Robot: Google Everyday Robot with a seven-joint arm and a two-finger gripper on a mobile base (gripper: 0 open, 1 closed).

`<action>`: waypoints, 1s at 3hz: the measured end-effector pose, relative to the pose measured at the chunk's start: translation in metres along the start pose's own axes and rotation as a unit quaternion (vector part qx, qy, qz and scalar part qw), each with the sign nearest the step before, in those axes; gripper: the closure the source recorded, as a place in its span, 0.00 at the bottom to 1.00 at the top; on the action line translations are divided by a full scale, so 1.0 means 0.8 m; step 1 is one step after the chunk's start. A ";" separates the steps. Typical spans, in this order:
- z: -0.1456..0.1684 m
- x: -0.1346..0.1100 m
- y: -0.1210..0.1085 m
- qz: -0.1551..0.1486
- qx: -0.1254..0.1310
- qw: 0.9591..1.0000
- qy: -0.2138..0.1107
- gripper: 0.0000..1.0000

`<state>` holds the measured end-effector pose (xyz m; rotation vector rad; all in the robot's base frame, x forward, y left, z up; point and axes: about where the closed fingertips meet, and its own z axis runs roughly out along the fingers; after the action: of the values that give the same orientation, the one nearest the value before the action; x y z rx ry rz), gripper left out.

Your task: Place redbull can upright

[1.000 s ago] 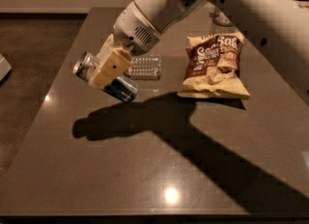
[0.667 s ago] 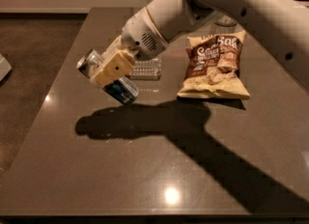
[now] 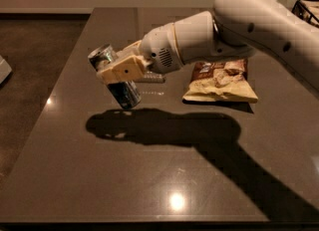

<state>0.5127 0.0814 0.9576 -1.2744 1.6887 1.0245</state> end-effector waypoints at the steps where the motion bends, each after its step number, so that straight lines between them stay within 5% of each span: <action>1: -0.011 0.003 -0.003 0.009 0.039 0.998 -0.046 1.00; 3: -0.026 0.022 -0.005 0.019 0.076 0.987 -0.140 1.00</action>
Offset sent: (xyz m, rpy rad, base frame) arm -0.0006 -0.0372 -0.0096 0.2611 -0.1025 -0.2396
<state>0.5111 0.0556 0.9485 -0.9561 1.5456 1.0239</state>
